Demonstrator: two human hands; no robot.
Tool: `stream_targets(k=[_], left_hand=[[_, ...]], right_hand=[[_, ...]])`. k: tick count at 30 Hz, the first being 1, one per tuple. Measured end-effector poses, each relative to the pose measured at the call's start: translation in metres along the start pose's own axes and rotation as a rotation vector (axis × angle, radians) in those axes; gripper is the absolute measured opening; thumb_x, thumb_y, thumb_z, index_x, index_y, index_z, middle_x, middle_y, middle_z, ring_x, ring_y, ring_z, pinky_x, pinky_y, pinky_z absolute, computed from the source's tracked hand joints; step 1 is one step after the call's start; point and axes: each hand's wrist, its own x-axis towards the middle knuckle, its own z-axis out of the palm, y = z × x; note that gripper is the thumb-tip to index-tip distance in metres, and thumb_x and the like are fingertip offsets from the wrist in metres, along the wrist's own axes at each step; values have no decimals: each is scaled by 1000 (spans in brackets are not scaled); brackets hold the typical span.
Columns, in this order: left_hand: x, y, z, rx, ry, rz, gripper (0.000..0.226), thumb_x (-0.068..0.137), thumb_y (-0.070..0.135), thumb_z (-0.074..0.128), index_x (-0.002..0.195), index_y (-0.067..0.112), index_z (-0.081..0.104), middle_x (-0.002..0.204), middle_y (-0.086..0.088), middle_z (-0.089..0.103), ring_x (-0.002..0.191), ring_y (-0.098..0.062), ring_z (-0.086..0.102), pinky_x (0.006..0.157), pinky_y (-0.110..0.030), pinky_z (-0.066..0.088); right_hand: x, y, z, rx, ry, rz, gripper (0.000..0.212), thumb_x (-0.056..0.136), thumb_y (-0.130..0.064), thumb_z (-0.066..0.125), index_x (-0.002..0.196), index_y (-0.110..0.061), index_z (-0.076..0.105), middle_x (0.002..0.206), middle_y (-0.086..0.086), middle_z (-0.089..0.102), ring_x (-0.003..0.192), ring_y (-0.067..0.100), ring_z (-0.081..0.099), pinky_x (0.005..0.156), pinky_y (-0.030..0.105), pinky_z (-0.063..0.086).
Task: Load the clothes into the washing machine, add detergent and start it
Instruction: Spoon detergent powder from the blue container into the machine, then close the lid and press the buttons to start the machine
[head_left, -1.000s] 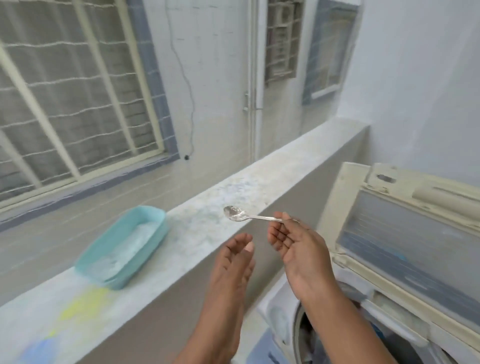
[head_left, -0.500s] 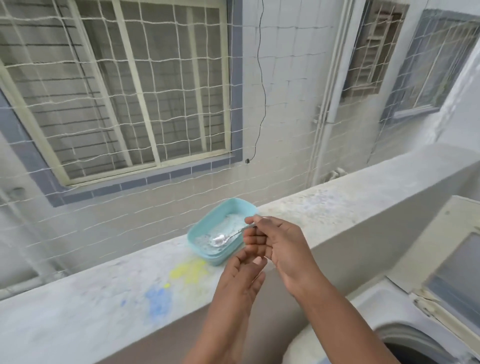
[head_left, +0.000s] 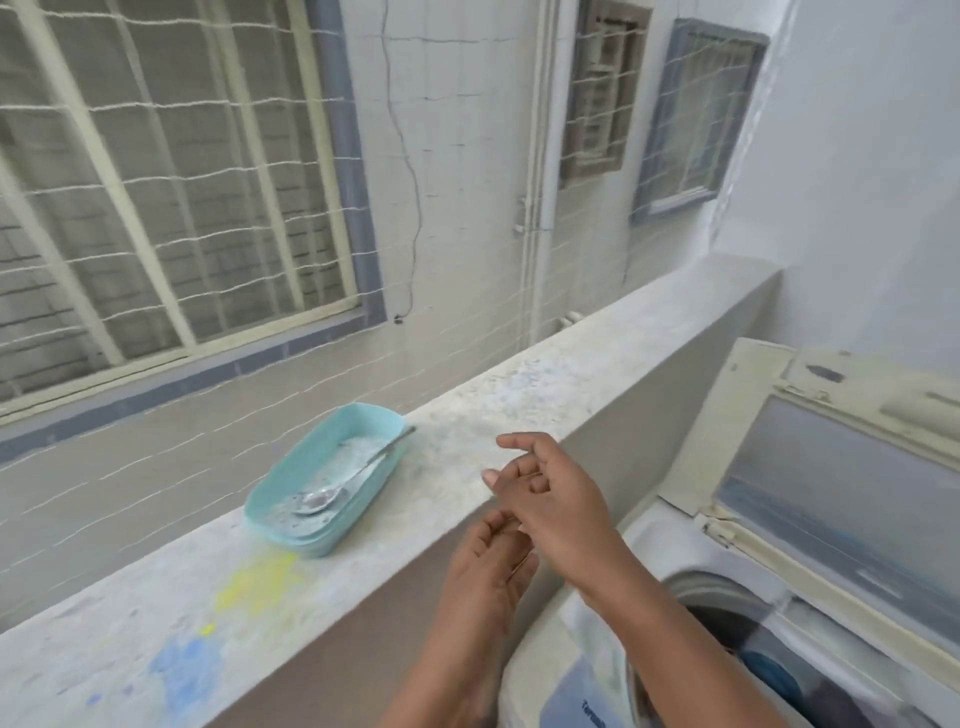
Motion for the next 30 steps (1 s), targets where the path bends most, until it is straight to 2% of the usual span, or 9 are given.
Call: stream_targets(k=[4, 7, 10, 15, 17, 20, 23, 26, 30], left_hand=[[21, -27, 31, 26, -73, -122, 22, 95, 12, 57, 116, 11, 63, 116, -10, 71, 111, -18, 66, 98, -31, 49], [31, -46, 56, 95, -128, -177, 42, 78, 27, 68, 119, 16, 62, 119, -4, 70, 115, -14, 63, 102, -32, 46], [39, -68, 86, 214, -224, -222, 58, 68, 37, 69, 123, 20, 60, 120, 1, 69, 114, -9, 63, 97, -26, 47], [62, -115, 138, 446, -429, -274, 27, 91, 15, 67, 116, 16, 59, 115, -2, 70, 92, 0, 70, 69, -9, 50], [78, -138, 156, 598, -495, -228, 29, 91, 15, 66, 118, 15, 56, 124, -3, 66, 97, -3, 67, 72, -8, 49], [97, -173, 181, 923, -584, -101, 60, 89, 27, 69, 140, 13, 42, 139, 3, 48, 111, 0, 51, 78, -2, 39], [113, -199, 198, 1158, -671, 45, 76, 87, 33, 69, 149, 14, 28, 149, 1, 36, 132, -9, 38, 95, -10, 26], [133, -229, 211, 1351, -751, 211, 76, 87, 32, 68, 148, 15, 27, 149, -1, 34, 132, -13, 39, 96, -11, 29], [158, -264, 227, 1626, -844, 415, 86, 87, 31, 66, 153, 11, 14, 158, -5, 18, 145, -20, 21, 118, -28, 25]], right_hand=[[-13, 28, -54, -124, 160, 29, 26, 88, -32, 70, 111, -36, 61, 97, -10, 65, 89, 8, 63, 80, 28, 55], [-28, 47, -95, -239, 298, 27, 27, 87, -31, 70, 113, -35, 62, 103, -14, 62, 99, 2, 58, 82, 20, 46], [-46, 65, -139, -382, 402, 46, 30, 88, -30, 69, 118, -32, 60, 109, -17, 57, 103, -3, 54, 84, 9, 38], [-82, 109, -205, -683, 497, 169, 40, 88, -31, 67, 127, -25, 59, 123, -12, 56, 116, 6, 52, 91, 17, 39], [-99, 132, -227, -728, 512, 268, 44, 88, -31, 68, 130, -23, 58, 128, -10, 55, 120, 10, 52, 92, 17, 37], [-123, 165, -256, -687, 532, 422, 53, 86, -30, 70, 136, -21, 54, 135, -7, 52, 124, 12, 51, 98, 20, 38], [-138, 190, -276, -646, 549, 490, 58, 86, -29, 71, 140, -20, 50, 139, -6, 50, 125, 13, 50, 101, 20, 37], [-143, 216, -292, -661, 542, 530, 60, 87, -30, 70, 142, -21, 48, 140, -6, 48, 126, 14, 49, 100, 20, 37], [-141, 246, -309, -806, 508, 522, 68, 85, -31, 72, 145, -19, 42, 143, -5, 44, 131, 17, 45, 106, 23, 35]])
